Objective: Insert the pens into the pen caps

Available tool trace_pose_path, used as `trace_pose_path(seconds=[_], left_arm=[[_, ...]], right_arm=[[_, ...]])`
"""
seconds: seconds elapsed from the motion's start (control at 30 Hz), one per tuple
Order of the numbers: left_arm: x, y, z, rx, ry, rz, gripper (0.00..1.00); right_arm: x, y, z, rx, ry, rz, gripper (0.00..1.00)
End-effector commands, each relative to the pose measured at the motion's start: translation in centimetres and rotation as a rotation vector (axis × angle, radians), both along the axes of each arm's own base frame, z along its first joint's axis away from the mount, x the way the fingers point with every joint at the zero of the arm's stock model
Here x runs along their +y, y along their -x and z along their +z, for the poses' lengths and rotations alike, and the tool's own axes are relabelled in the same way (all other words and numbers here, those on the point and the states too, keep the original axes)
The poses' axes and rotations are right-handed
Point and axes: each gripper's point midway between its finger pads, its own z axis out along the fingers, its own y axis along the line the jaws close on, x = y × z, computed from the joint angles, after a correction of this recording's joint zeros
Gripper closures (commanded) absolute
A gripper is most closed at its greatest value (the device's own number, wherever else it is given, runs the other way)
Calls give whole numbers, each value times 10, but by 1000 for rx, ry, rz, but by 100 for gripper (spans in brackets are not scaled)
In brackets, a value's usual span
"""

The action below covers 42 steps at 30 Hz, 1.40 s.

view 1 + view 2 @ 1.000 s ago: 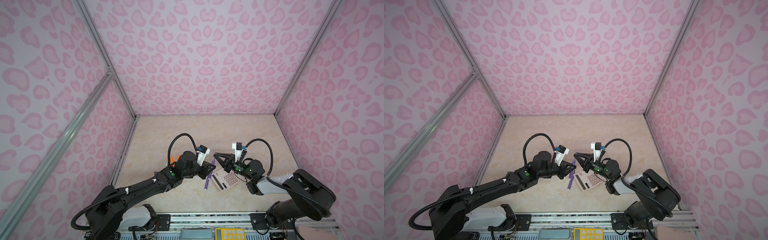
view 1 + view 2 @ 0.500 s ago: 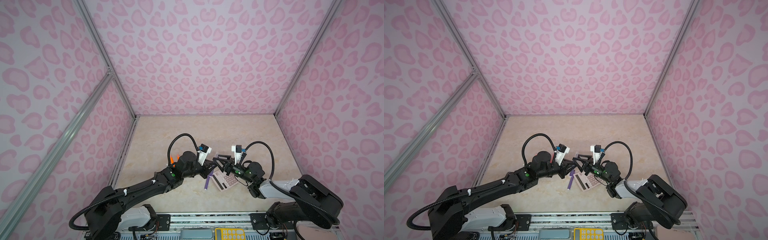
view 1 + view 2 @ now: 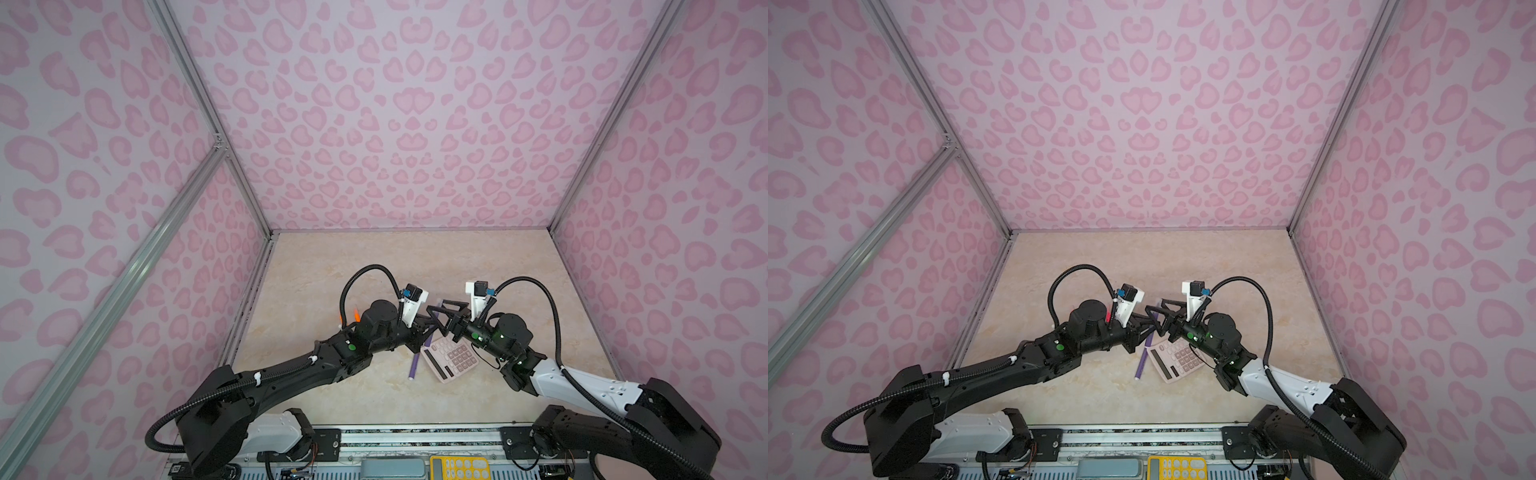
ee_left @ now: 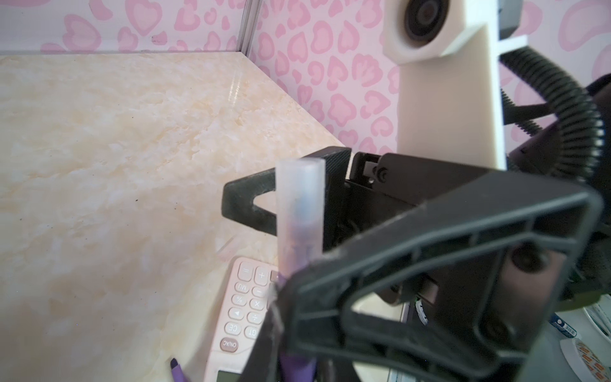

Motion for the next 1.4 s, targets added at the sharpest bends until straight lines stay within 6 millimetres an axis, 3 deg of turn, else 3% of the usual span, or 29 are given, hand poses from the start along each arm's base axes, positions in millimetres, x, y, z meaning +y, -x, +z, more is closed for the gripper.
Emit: trace_pose_path(seconds=[0.0,0.5,0.8,1.03,1.37], left_arm=[[-5,-7,8,-27,14,9,96],[-19,-10,-16,32,-25,-19,96],[-23,-7,-18,23,-45,-26,96],[-27,-9,-26,40,-71,-26,96],[-26,-10,-25,32,-79,-16,96]], right_arm=[[0,-3,-8,27,40,-16,30],[-27,-16,-6,52,103,-156,37],[-24,-26,-6,89,83,-133,40],[-22,-25,-4,91,81,-121,53],[-19,-28,-11,109,97,-115,90]])
